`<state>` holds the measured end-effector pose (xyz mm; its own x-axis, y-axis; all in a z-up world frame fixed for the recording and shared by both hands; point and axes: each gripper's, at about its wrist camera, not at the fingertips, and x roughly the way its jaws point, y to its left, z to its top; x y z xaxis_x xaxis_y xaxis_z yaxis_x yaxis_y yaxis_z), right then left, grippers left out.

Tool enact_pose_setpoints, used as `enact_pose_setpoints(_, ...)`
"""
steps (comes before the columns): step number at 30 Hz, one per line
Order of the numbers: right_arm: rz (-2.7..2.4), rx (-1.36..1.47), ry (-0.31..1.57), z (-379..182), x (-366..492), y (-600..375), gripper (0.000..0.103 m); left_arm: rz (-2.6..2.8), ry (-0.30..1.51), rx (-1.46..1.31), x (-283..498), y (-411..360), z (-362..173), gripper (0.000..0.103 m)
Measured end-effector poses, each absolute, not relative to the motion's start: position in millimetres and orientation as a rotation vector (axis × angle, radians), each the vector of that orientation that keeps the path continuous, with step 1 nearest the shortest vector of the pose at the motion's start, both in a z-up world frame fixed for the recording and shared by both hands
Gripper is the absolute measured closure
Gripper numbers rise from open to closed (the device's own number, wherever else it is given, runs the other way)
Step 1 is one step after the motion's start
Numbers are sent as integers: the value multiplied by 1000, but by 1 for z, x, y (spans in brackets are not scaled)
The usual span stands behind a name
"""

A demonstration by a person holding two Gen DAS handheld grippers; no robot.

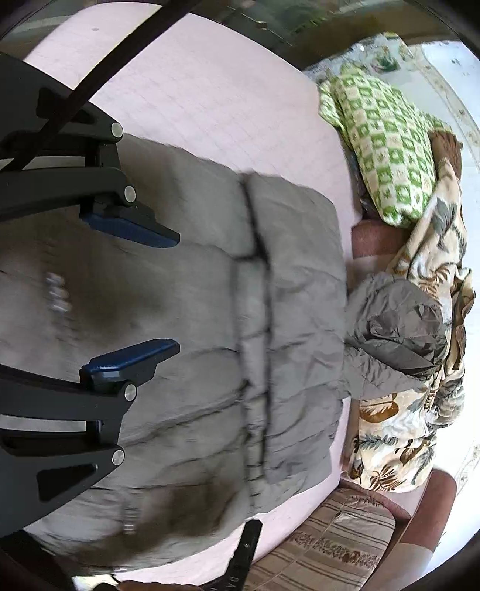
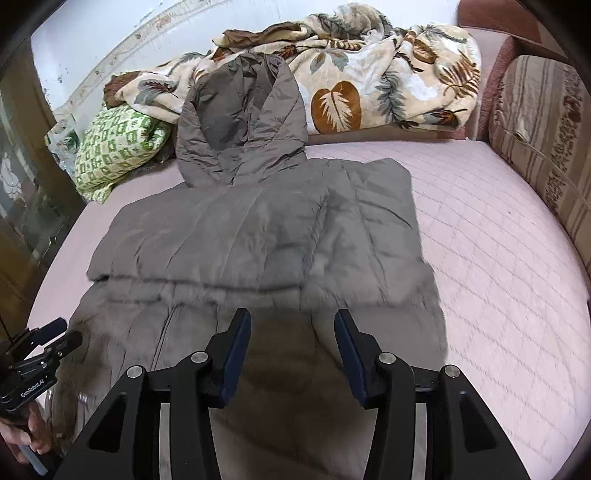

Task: Fold large clothes
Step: 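Fold the hem up toward the hood with both grippers and release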

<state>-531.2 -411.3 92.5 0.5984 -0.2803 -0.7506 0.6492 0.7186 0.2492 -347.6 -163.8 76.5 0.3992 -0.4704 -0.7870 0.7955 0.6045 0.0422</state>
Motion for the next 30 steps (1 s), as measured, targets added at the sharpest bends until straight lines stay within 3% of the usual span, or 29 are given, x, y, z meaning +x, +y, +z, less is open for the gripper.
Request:
enact_pose_setpoints(6, -582, 564, 770, 80, -580, -381, 52, -806, 869, 467, -357, -112, 49, 51)
enact_pose_setpoints(14, -622, 491, 908, 36, -595, -341, 51, -805, 892, 499, -361, -104, 27, 48)
enact_pose_setpoints(24, -571, 609, 735, 93, -627, -320, 50, -886, 761, 331, -345, -112, 118, 45)
enact_pose_setpoints(30, -550, 636, 687, 151, -635, -323, 49, -957, 660, 192, -327, -140, 191, 27)
